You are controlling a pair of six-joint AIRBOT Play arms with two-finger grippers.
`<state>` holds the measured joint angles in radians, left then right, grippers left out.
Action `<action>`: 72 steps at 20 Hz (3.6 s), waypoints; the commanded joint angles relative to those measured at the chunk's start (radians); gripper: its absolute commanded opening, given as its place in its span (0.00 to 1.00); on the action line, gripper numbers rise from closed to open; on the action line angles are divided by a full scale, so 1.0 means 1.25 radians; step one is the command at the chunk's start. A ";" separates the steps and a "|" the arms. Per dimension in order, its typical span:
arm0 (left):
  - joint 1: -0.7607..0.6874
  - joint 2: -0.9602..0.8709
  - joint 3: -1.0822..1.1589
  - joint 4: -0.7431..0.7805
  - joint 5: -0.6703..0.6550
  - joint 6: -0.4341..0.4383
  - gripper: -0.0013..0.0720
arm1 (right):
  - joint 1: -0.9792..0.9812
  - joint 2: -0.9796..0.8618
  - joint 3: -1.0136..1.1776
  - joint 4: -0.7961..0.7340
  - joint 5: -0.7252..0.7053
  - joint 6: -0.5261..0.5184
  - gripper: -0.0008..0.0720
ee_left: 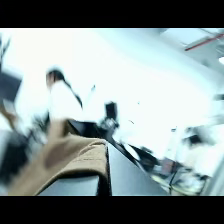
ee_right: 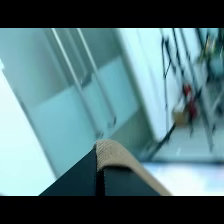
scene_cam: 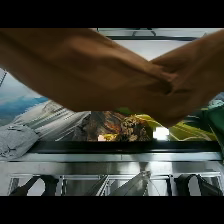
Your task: Fold the shirts.
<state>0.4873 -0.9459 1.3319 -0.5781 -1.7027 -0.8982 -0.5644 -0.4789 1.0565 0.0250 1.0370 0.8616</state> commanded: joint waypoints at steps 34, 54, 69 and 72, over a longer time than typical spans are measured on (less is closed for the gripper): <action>-0.136 -1.050 0.509 0.763 0.082 -0.127 0.05 | 0.254 -1.014 0.183 -0.394 -0.182 -0.086 0.04; -0.050 -0.959 0.331 0.868 -0.118 -0.291 0.80 | 0.097 -0.922 0.013 -0.664 0.250 0.096 0.30; 0.023 -0.624 -0.307 1.140 0.192 -0.207 0.80 | 0.146 -0.664 -0.518 -0.524 0.001 0.114 0.23; -0.005 -0.615 -0.341 1.136 0.226 -0.206 0.56 | 0.152 -0.659 -0.518 -0.506 0.012 0.103 0.11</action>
<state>0.5053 -1.7367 0.9596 0.8207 -1.4982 -1.1580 -0.3969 -1.3106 0.4213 -0.6571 1.0569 1.0260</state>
